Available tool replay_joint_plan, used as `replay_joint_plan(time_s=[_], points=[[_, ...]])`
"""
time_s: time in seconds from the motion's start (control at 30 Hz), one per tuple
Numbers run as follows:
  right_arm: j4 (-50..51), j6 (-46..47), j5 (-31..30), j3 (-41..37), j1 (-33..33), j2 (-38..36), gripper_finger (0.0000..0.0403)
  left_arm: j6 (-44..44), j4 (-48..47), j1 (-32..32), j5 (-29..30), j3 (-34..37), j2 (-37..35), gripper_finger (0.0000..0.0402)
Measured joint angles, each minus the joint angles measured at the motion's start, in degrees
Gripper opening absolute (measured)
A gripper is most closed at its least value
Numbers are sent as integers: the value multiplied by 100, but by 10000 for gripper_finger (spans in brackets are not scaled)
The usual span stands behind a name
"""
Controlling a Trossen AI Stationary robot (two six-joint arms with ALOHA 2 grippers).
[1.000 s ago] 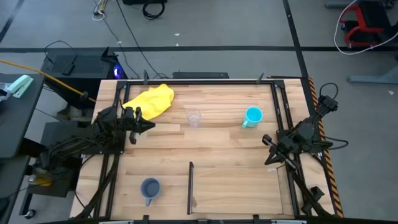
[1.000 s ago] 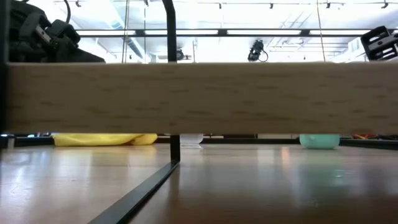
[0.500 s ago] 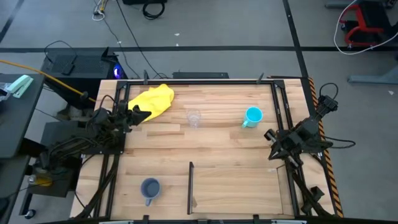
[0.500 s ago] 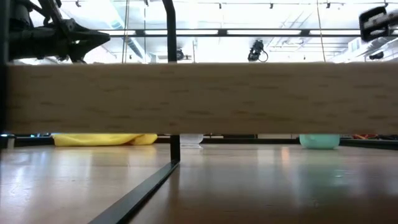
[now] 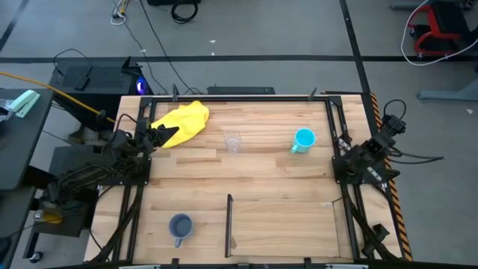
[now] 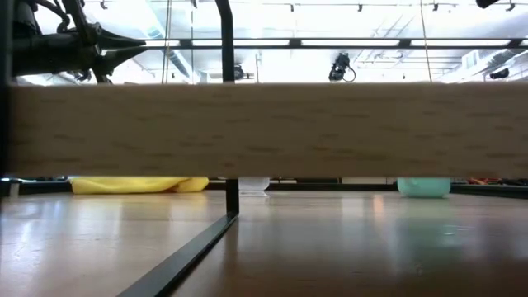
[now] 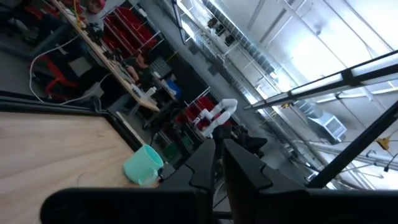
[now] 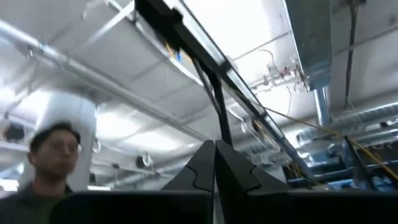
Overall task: Stack small to large cups/mugs on shelf
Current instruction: Put the transparent mug on the shelf
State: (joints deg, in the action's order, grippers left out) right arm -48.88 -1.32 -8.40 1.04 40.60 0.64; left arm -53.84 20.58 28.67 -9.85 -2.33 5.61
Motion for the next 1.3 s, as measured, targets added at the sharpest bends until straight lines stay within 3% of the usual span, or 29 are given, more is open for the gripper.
replay_joint_plan(time_s=[0.3, 0.4, 0.5, 0.63, 0.8, 0.97, 1.13, 1.2, 1.3], points=[[-324, 28, -260, 319, 2, 2, 18, -242, 188, 0, 44, -2, 0, 28], [-328, 20, -1128, 762, 2, 29, 18, -226, 187, 0, 46, -2, 0, 30], [-88, 146, -2665, 1350, 1, 226, 18, -210, 186, 0, 81, -2, 0, 34], [1080, 69, -4486, 2397, 0, 778, 18, -212, 186, 0, 81, -2, 0, 36], [2744, 22, -5005, 3918, 2, 1939, 18, -209, 186, 0, 81, -2, 0, 29], [3864, 25, -6208, 5400, -29, 3324, 18, -204, 186, 0, 81, -2, 0, 25], [5587, 887, -6275, 6756, -528, 4258, 15, -191, 186, 0, 81, -2, 0, 31], [6448, 1576, -5871, 7199, -877, 4483, 11, -191, 186, 0, 81, -2, 0, 34], [7611, 2467, -4796, 7726, -1659, 4817, 5, -191, 186, -1, 79, -2, 0, 36]])
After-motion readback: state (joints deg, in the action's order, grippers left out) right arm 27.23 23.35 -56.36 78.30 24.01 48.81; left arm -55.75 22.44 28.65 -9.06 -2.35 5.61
